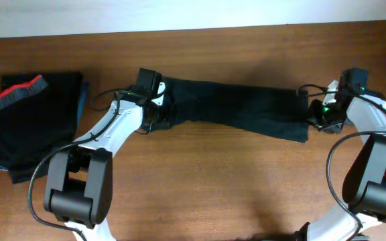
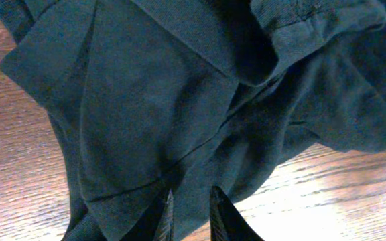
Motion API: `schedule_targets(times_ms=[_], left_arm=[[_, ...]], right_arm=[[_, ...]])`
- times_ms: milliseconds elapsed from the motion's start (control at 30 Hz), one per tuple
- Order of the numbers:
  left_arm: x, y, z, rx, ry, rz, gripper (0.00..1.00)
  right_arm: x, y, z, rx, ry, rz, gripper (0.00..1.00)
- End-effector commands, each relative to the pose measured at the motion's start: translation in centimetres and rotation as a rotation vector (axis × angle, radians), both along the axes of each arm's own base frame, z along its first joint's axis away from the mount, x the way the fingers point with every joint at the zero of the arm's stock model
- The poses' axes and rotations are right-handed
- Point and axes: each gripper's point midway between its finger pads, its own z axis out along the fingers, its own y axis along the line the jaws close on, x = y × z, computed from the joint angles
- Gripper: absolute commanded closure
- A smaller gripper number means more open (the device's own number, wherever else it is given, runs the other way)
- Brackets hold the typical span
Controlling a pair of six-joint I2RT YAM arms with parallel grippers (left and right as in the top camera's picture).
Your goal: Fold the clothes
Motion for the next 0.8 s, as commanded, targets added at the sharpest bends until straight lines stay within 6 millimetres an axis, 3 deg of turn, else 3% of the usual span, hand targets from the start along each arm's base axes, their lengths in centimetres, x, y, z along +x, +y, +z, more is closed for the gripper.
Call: schedule_targets(times_ms=[0, 33, 500, 600, 700, 767], left_arm=[[0.6, 0.3, 1.3, 0.008, -0.038, 0.001, 0.82], [0.6, 0.3, 1.3, 0.008, -0.038, 0.001, 0.82], [0.6, 0.2, 1.3, 0.007, -0.041, 0.001, 0.81], [0.6, 0.2, 1.3, 0.007, -0.041, 0.001, 0.81], [0.7, 0.3, 1.3, 0.007, -0.041, 0.001, 0.81], [0.6, 0.2, 1.3, 0.007, -0.041, 0.001, 0.81]], right_arm=[[0.5, 0.0, 0.0, -0.002, -0.006, 0.013, 0.63], [0.4, 0.0, -0.2, 0.001, 0.001, 0.012, 0.59], [1.0, 2.3, -1.2, 0.033, 0.01, 0.067, 0.6], [1.1, 2.4, -1.2, 0.028, 0.006, 0.072, 0.69], [1.1, 2.3, -1.2, 0.024, 0.006, 0.068, 0.96], [1.2, 1.8, -1.2, -0.001, 0.005, 0.064, 0.96]])
